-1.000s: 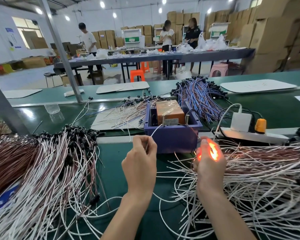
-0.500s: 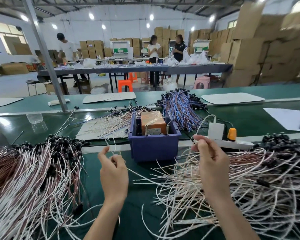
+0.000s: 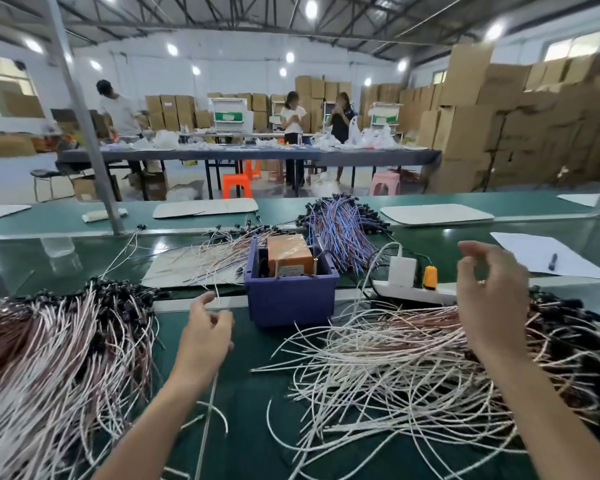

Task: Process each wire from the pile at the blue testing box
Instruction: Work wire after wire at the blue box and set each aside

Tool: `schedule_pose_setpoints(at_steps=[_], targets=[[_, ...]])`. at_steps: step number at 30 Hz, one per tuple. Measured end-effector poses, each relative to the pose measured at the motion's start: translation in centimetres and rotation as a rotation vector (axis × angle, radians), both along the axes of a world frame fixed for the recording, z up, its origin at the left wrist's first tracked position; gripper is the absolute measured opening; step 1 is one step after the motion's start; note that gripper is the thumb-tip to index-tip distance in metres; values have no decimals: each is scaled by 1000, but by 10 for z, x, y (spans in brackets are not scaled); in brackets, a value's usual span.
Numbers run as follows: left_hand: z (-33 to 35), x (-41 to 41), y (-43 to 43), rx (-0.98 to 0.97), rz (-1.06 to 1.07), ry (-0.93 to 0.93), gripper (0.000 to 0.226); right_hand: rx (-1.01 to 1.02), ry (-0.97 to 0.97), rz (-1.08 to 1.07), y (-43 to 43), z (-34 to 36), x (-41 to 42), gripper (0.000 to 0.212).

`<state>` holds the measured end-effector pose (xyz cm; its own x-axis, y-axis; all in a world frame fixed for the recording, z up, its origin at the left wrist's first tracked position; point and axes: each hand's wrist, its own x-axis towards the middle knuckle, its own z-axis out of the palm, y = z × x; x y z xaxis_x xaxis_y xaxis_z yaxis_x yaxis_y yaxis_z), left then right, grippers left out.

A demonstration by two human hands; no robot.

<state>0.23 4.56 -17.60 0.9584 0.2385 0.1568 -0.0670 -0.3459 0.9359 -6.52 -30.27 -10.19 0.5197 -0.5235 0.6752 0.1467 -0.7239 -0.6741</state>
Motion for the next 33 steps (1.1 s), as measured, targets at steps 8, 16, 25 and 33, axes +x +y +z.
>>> schedule_pose_setpoints(at_steps=[8,16,25,33], targets=[[46,-15,118,680,187,43,32,-494,104,301,157,-89,-17,24],[34,-24,211,1020,300,334,26,-488,-32,283,164,-119,-24,27],[13,-6,189,1116,319,211,38,-444,-36,287,165,-120,-24,24],[16,19,187,888,371,335,30,-467,-58,285,165,-122,-23,26]])
